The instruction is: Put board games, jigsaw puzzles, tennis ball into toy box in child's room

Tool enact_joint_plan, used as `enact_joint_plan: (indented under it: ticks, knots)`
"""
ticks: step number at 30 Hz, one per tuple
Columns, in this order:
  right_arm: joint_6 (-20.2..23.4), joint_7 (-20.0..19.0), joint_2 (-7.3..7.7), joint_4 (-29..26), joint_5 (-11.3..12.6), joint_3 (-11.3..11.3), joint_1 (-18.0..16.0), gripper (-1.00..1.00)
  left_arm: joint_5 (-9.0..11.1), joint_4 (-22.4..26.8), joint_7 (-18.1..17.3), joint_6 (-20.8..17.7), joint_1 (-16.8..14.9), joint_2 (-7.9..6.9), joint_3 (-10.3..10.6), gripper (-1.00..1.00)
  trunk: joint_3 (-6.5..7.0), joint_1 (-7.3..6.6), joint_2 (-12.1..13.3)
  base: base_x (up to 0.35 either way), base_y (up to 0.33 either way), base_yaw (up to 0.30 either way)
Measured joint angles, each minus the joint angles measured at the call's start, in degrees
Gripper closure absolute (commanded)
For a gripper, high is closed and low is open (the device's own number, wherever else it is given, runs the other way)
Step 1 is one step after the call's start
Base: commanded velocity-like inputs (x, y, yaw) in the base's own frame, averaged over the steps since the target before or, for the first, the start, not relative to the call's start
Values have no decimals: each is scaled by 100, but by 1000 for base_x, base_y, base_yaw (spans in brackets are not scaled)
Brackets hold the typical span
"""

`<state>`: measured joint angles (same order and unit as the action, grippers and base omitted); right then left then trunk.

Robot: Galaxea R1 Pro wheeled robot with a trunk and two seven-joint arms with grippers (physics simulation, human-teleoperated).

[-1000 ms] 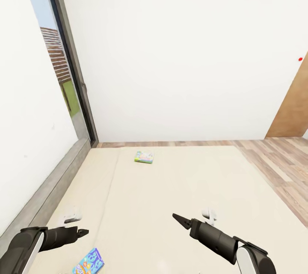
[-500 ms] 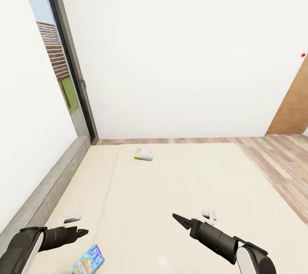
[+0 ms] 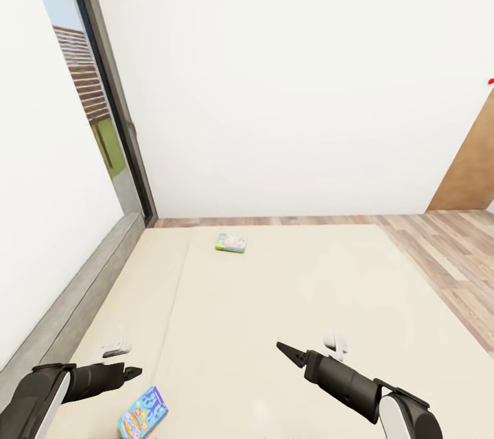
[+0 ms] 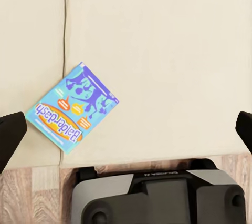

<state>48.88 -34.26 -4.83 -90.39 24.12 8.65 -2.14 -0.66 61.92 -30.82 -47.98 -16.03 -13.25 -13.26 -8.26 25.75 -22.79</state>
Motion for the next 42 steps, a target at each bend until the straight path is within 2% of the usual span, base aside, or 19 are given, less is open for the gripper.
enact_joint_plan:
  ticks: [42]
  knots:
    - [-15, 13, -3, 6, 0, 0, 0, -100, -5, 0, 0, 0, 0, 9, -9, -100, -390, 0, -1, 0, 0, 0]
